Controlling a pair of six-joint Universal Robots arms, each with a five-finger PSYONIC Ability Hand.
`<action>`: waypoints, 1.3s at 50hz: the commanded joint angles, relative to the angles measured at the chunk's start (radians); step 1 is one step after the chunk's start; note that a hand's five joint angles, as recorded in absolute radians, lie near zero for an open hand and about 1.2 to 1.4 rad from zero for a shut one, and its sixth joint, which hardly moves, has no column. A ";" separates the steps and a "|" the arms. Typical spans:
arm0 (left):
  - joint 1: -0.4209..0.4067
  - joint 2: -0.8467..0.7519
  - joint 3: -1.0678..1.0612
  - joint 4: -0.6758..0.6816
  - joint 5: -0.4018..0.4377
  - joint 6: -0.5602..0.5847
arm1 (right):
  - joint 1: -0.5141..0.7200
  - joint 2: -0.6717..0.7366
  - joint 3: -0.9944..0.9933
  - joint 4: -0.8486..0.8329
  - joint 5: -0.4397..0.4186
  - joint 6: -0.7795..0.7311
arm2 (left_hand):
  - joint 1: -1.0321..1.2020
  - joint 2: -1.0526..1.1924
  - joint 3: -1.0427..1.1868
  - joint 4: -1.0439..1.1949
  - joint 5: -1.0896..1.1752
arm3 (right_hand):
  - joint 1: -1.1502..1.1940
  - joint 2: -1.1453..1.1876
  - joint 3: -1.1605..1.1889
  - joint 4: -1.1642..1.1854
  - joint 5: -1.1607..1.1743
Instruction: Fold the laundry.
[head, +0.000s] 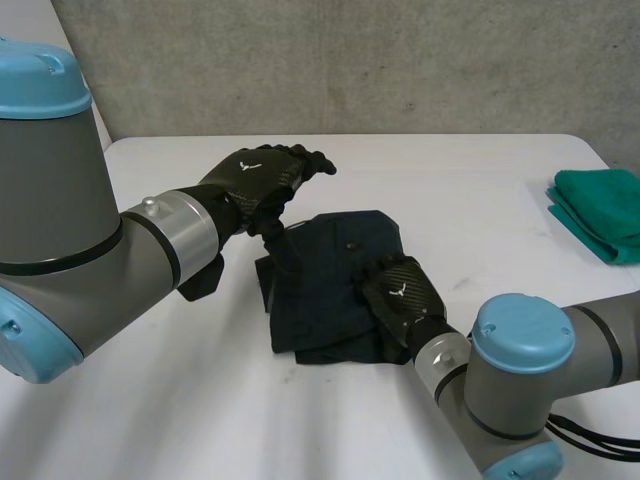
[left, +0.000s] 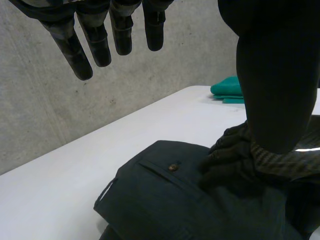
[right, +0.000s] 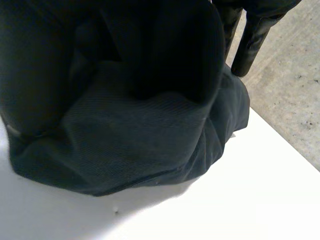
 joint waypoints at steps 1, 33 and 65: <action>0.000 0.000 -0.002 0.000 0.000 -0.001 | -0.004 0.038 -0.041 -0.017 -0.002 0.006 | -0.010 -0.013 -0.022 -0.011 -0.011 | 0.449 0.403 0.407 0.413 0.405; -0.016 0.000 -0.015 0.002 0.034 -0.013 | -0.008 0.159 -0.313 0.121 -0.015 -0.003 | -0.013 -0.016 -0.025 -0.014 -0.014 | 1.129 1.084 1.087 1.094 1.086; -0.068 0.008 -0.012 0.057 0.141 -0.019 | -0.525 0.109 -0.336 0.104 -0.300 -0.193 | -0.028 -0.030 -0.039 -0.029 -0.029 | 1.129 1.084 1.087 1.094 1.086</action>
